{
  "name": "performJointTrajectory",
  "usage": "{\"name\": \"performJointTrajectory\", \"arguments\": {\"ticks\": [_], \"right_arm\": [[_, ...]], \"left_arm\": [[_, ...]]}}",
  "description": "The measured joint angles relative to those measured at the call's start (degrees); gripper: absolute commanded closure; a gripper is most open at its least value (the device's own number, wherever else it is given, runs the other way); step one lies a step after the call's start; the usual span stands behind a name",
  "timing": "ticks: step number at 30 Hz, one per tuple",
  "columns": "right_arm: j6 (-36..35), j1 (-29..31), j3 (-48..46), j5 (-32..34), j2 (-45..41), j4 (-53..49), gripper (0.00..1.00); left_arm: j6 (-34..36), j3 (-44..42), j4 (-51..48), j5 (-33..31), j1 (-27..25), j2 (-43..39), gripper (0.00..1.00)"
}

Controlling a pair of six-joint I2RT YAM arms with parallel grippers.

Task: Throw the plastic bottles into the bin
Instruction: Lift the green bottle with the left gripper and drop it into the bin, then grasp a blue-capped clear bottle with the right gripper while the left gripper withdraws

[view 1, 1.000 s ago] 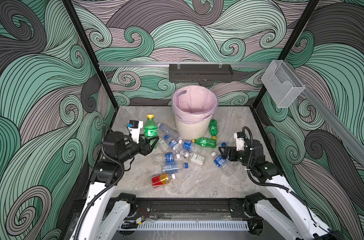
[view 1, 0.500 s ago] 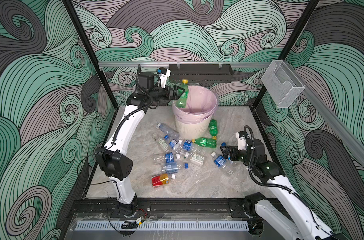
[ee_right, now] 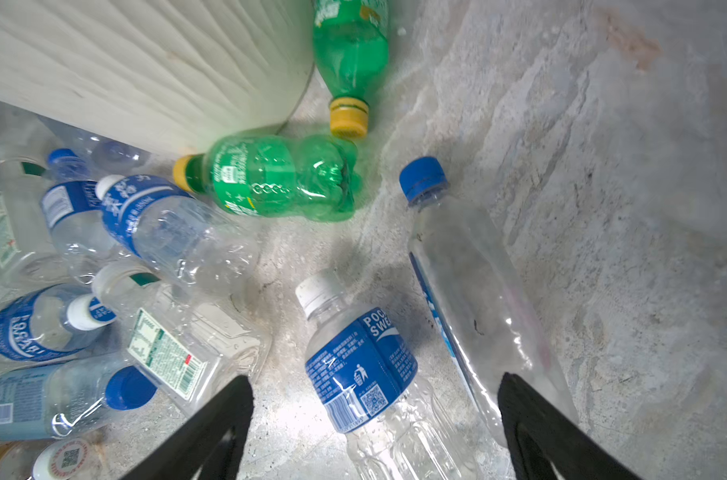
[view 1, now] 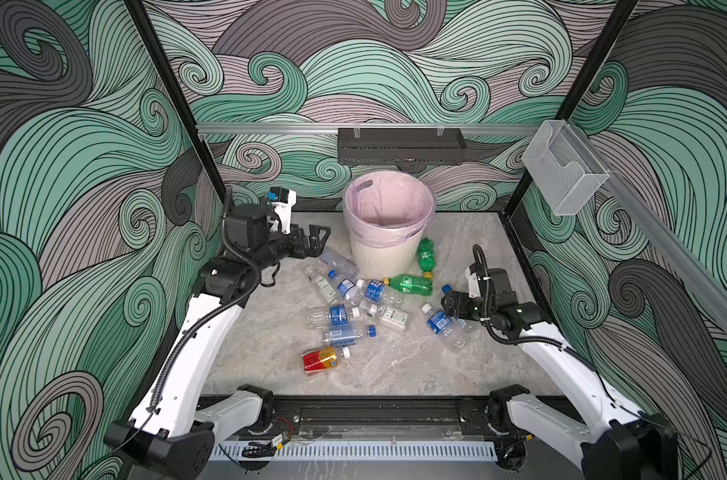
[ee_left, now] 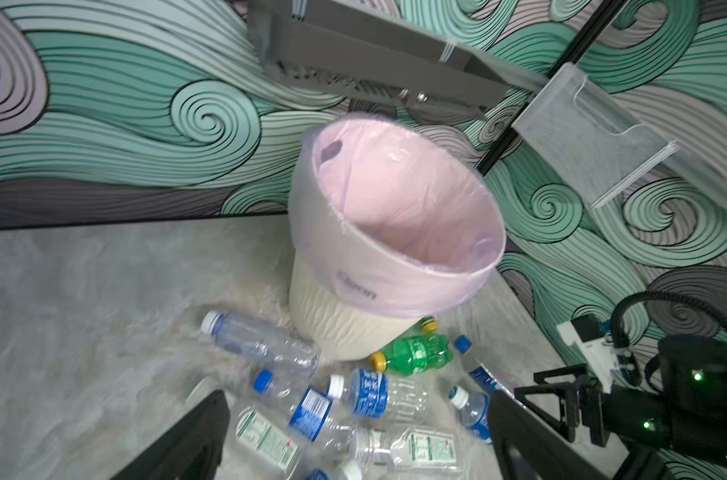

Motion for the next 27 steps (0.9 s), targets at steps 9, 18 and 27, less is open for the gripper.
{"name": "performJointTrajectory", "arguments": {"ticks": [9, 18, 27], "right_arm": [[1.0, -2.6, 0.7, 2.8, 6.3, -2.1, 0.11], [-0.5, -5.3, 3.4, 3.8, 12.4, -2.1, 0.08], [-1.7, -5.4, 6.6, 3.8, 22.9, -1.9, 0.18]], "left_arm": [[-0.6, -13.7, -3.9, -5.9, 0.0, -5.7, 0.01], [-0.3, -15.9, -4.2, -10.3, 0.0, -9.4, 0.01], [0.3, -18.3, -4.4, -12.0, 0.0, -10.5, 0.01]]}}
